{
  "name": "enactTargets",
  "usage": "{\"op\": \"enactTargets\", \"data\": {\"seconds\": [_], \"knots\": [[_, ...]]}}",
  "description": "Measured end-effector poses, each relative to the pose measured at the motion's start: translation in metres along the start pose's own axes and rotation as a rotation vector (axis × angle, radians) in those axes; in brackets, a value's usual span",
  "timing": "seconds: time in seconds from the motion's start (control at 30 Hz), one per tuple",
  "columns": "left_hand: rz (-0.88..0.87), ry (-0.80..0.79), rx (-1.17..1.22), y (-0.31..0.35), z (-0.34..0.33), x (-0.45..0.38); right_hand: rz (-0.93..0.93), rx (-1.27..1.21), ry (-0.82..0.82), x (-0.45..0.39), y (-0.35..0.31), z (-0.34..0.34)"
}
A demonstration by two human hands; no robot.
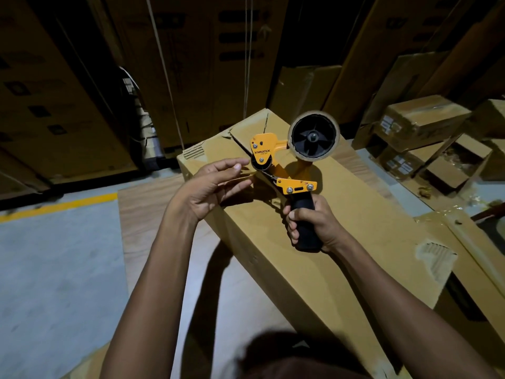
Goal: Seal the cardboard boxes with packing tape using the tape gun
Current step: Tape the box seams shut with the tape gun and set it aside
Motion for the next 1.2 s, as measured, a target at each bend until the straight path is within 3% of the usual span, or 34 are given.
{"op": "enactTargets", "data": {"seconds": [0.23, 0.4, 0.57, 0.73, 0.97, 1.2], "knots": [[-0.002, 0.073, 0.024, 0.003, 0.013, 0.003, -0.012, -0.007, 0.022, 0.0, 0.002, 0.002], [0.019, 0.231, -0.129, 0.011, 0.02, -0.002, -0.024, 0.074, 0.015, 0.0, -0.005, 0.001], [0.078, 0.274, -0.327, 0.045, 0.018, -0.007, -0.034, 0.154, -0.017, -0.007, -0.027, 0.001], [-0.089, 0.403, -0.564, 0.107, -0.004, -0.02, -0.036, 0.226, 0.018, -0.039, -0.049, 0.004], [-0.222, 0.512, -0.646, 0.167, -0.005, -0.055, -0.11, 0.196, 0.113, -0.101, -0.069, 0.003], [-0.201, 0.679, -0.793, 0.185, 0.017, -0.086, -0.138, 0.578, 0.029, -0.13, -0.069, 0.0]]}}
Point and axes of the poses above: each hand's wrist, its own x-axis away from the middle knuckle, its own z-axis out of the back of the hand, y = z × x, the point moved 10 cm from there along -x, towards the middle knuckle, and after that the axes turned 15 degrees about z, right-handed, at the moved point
